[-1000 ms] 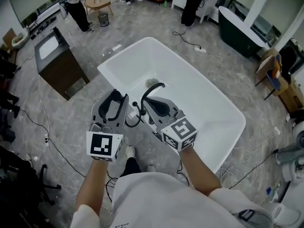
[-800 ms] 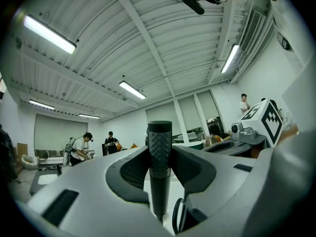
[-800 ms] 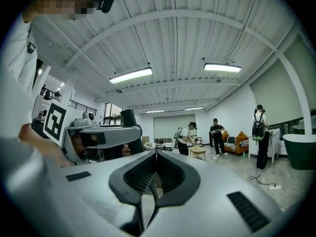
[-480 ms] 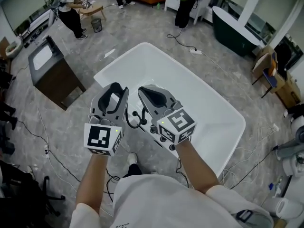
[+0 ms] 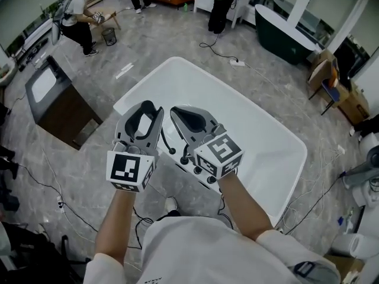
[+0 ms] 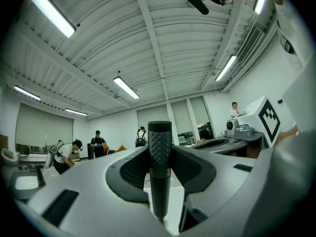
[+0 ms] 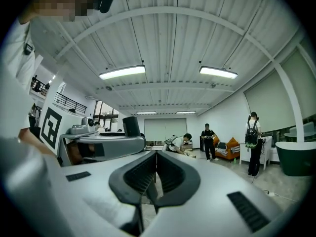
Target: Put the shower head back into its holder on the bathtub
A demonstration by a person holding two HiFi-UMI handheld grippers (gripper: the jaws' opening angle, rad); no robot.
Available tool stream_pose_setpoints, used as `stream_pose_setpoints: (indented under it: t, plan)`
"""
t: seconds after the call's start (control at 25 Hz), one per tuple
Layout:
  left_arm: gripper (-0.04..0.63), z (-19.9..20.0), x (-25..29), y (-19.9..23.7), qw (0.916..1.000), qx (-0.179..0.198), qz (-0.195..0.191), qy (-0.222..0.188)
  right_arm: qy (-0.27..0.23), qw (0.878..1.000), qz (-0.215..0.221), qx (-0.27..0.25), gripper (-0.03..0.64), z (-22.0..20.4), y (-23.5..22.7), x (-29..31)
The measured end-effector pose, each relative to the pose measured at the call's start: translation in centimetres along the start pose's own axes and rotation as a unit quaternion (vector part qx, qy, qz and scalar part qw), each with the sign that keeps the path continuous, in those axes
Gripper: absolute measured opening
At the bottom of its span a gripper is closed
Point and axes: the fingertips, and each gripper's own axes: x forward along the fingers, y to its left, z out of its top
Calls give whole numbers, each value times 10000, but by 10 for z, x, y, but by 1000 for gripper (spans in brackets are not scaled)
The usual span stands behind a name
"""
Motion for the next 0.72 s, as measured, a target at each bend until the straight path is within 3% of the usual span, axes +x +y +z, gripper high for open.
stream_pose_setpoints:
  t: [0.4, 0.72]
  plan:
    - [141, -59, 13, 32, 9974, -407, -511, 299, 361, 9978, -502, 227, 18, -45, -10, 40]
    - [143, -100, 20, 27, 9937, -540, -813, 553, 722, 9931, -802, 454, 18, -89, -20, 41]
